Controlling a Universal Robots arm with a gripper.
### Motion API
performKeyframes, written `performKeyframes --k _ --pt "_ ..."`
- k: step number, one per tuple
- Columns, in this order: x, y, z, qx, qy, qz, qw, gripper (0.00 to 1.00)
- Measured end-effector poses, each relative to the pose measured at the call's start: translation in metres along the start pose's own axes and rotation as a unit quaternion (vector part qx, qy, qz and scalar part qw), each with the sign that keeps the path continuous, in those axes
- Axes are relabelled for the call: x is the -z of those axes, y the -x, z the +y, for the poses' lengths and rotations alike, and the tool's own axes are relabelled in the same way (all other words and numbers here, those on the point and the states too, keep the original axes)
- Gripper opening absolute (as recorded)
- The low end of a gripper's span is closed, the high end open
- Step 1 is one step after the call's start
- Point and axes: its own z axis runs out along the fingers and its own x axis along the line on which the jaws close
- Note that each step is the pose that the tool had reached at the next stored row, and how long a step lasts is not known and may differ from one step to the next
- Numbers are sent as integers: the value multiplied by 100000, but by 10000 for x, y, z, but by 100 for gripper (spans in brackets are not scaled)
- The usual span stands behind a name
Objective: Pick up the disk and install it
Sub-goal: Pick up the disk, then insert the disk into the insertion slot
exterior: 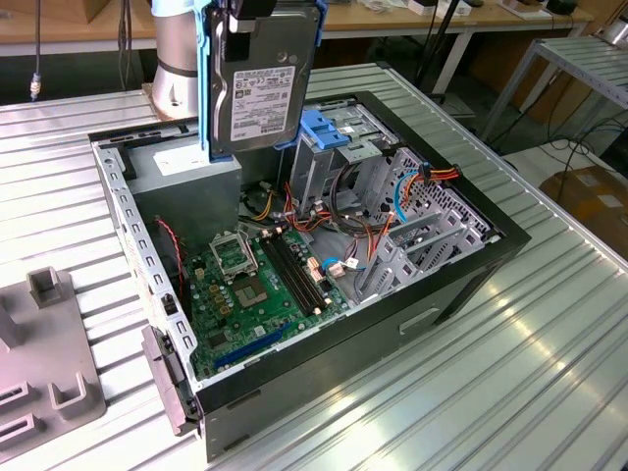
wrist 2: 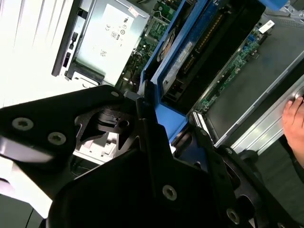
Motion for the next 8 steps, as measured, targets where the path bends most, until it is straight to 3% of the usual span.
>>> performKeyframes --k 8 --pt "0 -7 0 8 1 64 100000 37"
